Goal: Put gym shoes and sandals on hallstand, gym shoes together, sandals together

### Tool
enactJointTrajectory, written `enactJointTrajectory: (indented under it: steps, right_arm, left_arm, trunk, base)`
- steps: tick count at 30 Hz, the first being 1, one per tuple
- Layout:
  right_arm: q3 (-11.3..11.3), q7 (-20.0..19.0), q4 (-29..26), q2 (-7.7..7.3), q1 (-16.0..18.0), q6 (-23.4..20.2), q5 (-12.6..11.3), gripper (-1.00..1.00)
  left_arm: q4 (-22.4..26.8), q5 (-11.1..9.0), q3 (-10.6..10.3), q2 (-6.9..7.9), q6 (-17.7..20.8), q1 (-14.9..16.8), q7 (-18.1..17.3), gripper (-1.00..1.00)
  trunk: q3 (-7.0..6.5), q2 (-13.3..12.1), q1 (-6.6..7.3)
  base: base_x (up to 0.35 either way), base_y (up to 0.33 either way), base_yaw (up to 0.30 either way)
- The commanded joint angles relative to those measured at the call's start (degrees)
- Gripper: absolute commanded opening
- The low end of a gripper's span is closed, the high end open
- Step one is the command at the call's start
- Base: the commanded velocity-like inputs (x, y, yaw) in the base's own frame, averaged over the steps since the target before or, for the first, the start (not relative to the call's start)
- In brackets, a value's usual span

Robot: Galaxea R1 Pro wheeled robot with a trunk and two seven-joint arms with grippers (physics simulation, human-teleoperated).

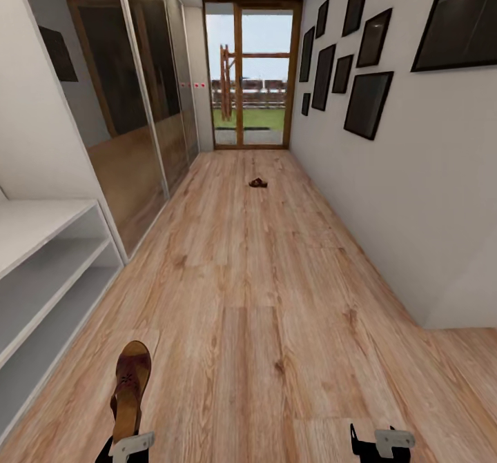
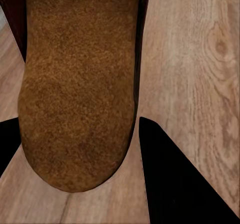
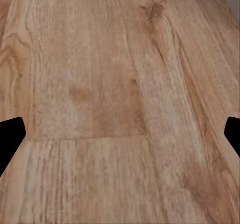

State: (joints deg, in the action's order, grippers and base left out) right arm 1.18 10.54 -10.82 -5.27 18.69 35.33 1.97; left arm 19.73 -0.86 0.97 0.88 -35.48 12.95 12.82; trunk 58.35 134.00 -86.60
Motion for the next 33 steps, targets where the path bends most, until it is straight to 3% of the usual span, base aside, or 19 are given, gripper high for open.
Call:
enactJointTrajectory:
  steps: [1, 33]
  right_arm:
    - [0.13, 0.35, 0.05, -0.01, 0.03, 0.10, 0.22, 1.00]
    - [0.13, 0.35, 0.09, -0.01, 0.03, 0.10, 0.20, 1.00]
  left_arm:
    - [-0.02, 0.16, 0.02, 0.00, -0.11, 0.02, 0.10, -1.00]
    - [-0.03, 0.16, 0.00, 0.00, -0.11, 0.04, 0.10, -1.00]
  trunk:
    - [0.05, 0.02, -0.02]
    - [0.05, 0.02, -0.02]
  base:
    - [0.340, 0.000, 0.000]
    - [0.340, -0.016, 0.000]
